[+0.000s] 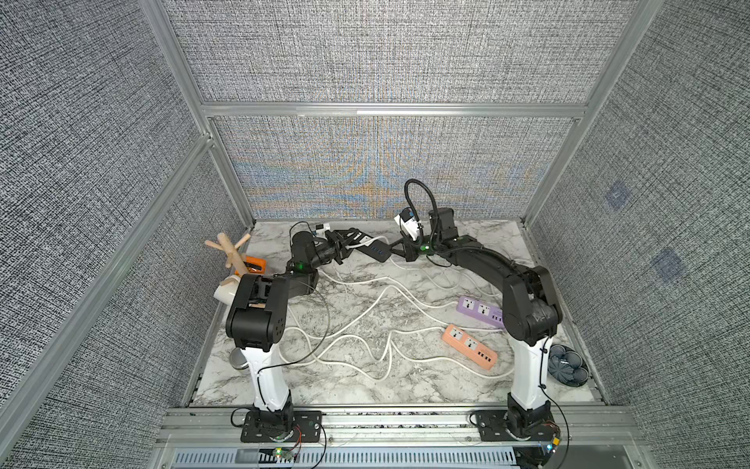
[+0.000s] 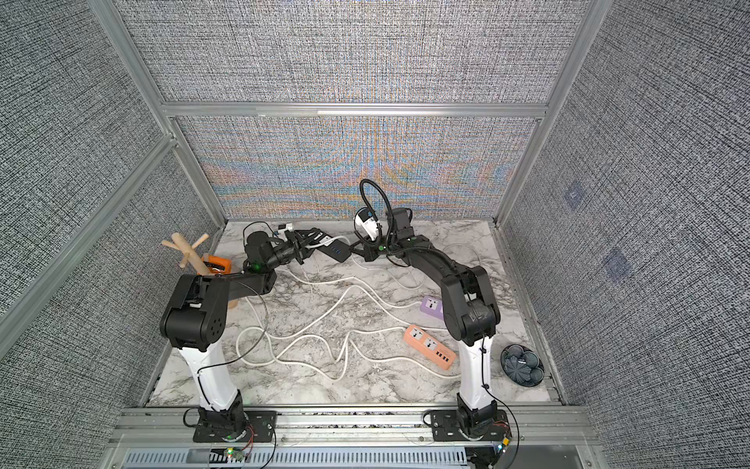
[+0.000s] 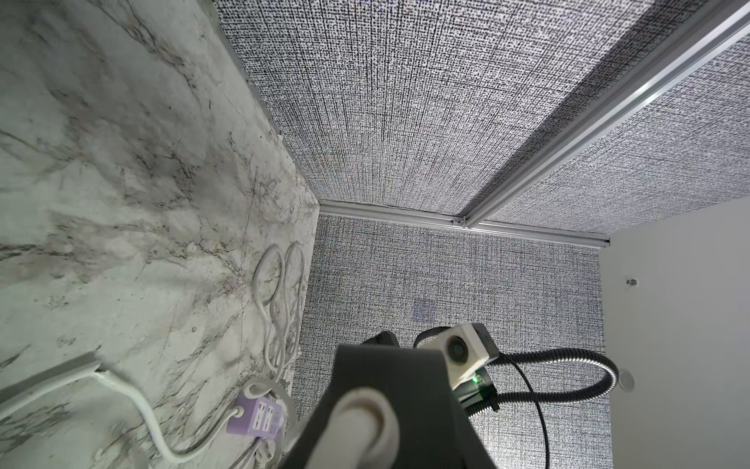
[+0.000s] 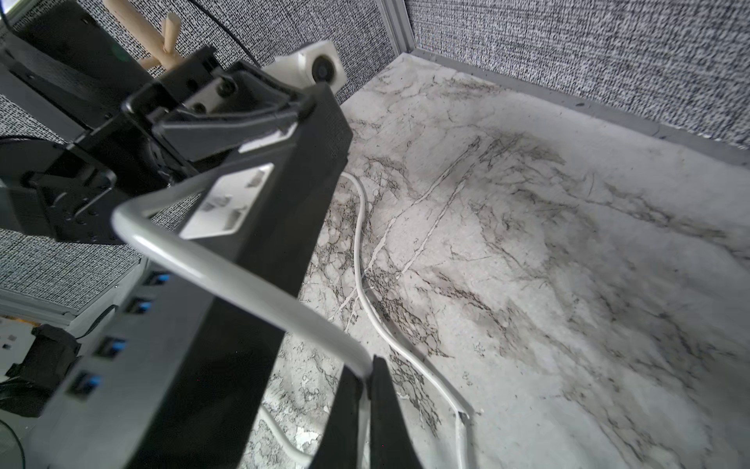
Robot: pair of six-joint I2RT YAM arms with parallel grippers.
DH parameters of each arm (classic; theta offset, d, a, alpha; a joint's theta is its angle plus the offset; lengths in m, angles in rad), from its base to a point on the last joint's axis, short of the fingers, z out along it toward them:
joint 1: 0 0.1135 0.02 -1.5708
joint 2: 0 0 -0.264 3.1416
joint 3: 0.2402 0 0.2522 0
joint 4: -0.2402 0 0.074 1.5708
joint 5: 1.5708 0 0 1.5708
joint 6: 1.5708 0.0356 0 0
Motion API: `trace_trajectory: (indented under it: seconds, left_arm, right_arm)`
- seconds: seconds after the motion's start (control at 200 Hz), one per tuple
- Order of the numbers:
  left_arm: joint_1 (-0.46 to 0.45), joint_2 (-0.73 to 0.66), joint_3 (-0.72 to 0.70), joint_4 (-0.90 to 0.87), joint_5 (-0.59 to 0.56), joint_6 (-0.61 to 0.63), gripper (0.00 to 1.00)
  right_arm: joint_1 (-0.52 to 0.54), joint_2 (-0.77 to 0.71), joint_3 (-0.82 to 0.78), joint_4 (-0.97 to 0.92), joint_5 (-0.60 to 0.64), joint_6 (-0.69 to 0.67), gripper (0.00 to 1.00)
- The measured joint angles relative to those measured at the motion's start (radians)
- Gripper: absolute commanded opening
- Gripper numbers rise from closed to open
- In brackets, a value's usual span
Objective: Unwrap the cord wrapped around the power strip
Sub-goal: Unwrap the power cord from the power strip.
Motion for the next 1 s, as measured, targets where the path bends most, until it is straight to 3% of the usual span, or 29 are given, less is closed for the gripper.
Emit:
trace_trajectory:
  seconds: [0.19, 0.34, 0.465, 0.676, 0.851, 0.961, 1.001]
  left_arm:
    - [-0.003, 0.022, 0.031, -0.037, -0.014, 0.029, 0.0]
    - [-0.014, 0.026, 0.045, -0.064, -0.106, 0.038, 0.0]
    - [-0.038, 0.075, 0.139, -0.074, -0.175, 0.031, 0.0]
    - [-0.072, 0.145, 0.319, -0.095, -0.238, -0.006, 0.0]
    - [-0.098, 0.136, 0.292, -0.093, -0.242, -0.032, 0.0]
    - [-0.101, 0.129, 0.24, -0.096, -0.26, -0.049, 0.0]
    - [-0.1, 0.129, 0.229, -0.095, -0.257, -0.05, 0.0]
  right_arm:
    - [-0.023, -0.126, -0.037, -0.05, 0.05, -0.06, 0.0]
    - [0.01, -0.25, -0.121, -0.092, 0.085, -0.15, 0.0]
    - [0.046, -0.313, -0.207, -0.105, 0.105, -0.212, 0.0]
    - [0.063, -0.272, -0.251, -0.087, 0.149, -0.245, 0.0]
    - [0.057, -0.145, -0.244, -0.026, 0.211, -0.197, 0.0]
    - [0.055, -0.111, -0.227, -0.023, 0.209, -0.179, 0.07]
    - [0.054, -0.113, -0.218, -0.019, 0.211, -0.163, 0.16]
